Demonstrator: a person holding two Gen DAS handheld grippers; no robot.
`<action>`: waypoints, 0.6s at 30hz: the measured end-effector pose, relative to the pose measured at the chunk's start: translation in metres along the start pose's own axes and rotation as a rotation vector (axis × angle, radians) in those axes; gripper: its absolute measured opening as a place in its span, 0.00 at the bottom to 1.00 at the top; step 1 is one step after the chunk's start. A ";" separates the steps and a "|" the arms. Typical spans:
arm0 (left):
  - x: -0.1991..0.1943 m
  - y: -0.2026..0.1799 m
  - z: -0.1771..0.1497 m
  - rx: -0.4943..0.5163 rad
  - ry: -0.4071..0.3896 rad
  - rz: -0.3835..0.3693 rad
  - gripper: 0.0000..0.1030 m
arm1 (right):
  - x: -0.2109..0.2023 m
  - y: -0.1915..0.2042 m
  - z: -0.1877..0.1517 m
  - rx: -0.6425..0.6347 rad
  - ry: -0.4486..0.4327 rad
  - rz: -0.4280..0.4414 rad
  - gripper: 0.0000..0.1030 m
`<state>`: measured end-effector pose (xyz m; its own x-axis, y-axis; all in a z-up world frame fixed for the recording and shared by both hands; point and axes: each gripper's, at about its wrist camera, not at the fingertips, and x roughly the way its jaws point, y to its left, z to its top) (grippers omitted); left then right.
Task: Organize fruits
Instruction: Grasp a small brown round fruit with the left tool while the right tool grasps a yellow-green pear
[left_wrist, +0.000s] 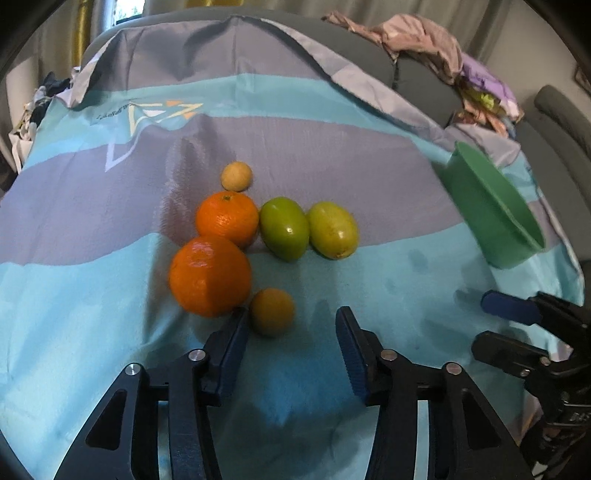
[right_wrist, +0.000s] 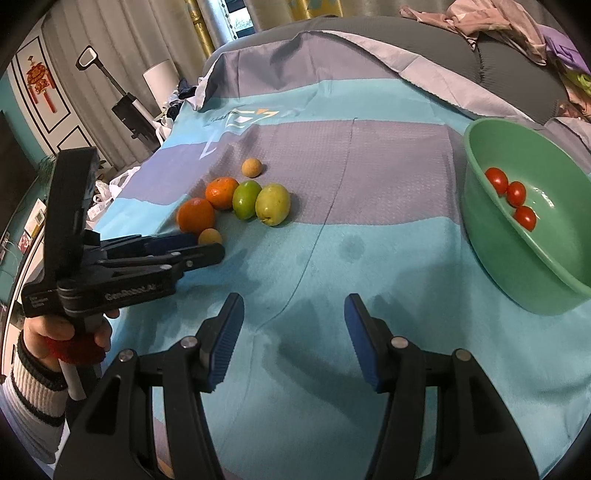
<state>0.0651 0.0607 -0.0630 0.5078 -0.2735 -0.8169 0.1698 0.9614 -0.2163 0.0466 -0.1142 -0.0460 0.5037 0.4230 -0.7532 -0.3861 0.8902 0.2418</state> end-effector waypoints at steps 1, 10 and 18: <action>0.002 0.000 0.001 0.003 0.006 0.007 0.44 | 0.001 -0.001 0.001 0.001 0.000 0.001 0.55; 0.010 0.008 0.007 -0.040 -0.001 -0.002 0.26 | 0.013 -0.001 0.005 0.000 0.012 0.021 0.55; -0.024 0.016 -0.003 -0.062 -0.069 -0.062 0.26 | 0.037 0.002 0.033 -0.010 0.021 0.042 0.55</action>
<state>0.0525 0.0827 -0.0483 0.5554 -0.3315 -0.7627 0.1512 0.9421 -0.2993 0.0899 -0.0913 -0.0527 0.4708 0.4566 -0.7549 -0.4145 0.8698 0.2676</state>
